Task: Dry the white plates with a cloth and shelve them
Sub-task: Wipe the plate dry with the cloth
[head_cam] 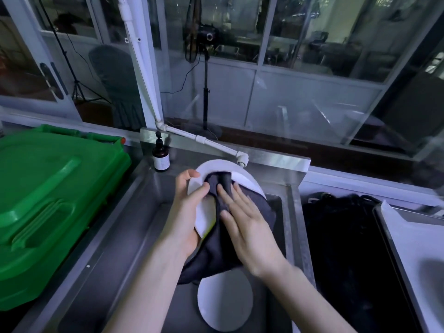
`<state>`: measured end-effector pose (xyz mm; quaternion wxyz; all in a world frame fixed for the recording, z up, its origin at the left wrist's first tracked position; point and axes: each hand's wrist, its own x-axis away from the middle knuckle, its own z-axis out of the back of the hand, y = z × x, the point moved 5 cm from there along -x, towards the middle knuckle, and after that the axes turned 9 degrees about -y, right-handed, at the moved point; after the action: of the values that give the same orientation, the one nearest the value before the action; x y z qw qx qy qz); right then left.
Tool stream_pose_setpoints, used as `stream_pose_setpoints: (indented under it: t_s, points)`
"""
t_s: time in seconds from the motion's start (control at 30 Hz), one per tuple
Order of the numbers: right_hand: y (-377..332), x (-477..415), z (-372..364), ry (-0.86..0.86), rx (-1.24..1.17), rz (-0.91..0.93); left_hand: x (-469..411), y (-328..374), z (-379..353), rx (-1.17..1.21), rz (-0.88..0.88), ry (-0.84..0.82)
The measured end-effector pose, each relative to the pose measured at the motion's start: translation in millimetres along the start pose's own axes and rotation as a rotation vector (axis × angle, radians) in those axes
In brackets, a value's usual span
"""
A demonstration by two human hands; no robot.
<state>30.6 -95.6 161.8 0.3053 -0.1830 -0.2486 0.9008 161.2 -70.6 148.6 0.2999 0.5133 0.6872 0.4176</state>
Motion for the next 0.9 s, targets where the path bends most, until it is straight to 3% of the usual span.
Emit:
stream_pose_setpoints:
  t_s: [0.1, 0.3, 0.57, 0.77, 0.9]
  points:
    - [6, -25, 16, 0.011, 0.022, -0.060, 2, 2, 0, -0.025, -0.064, 0.006]
    - [20, -10, 23, 0.030, 0.183, -0.115, 6, 0, 12, 0.207, -0.096, 0.033]
    - [-9, 15, -6, -0.012, 0.190, 0.085, 7, -3, -1, 0.201, -0.044, -0.105]
    - [17, -27, 34, 0.077, 0.269, -0.115, 8, 1, 2, 0.291, -0.089, -0.099]
    - [30, -5, 32, 0.161, 0.125, -0.133, 6, 8, 11, 0.268, -0.121, -0.079]
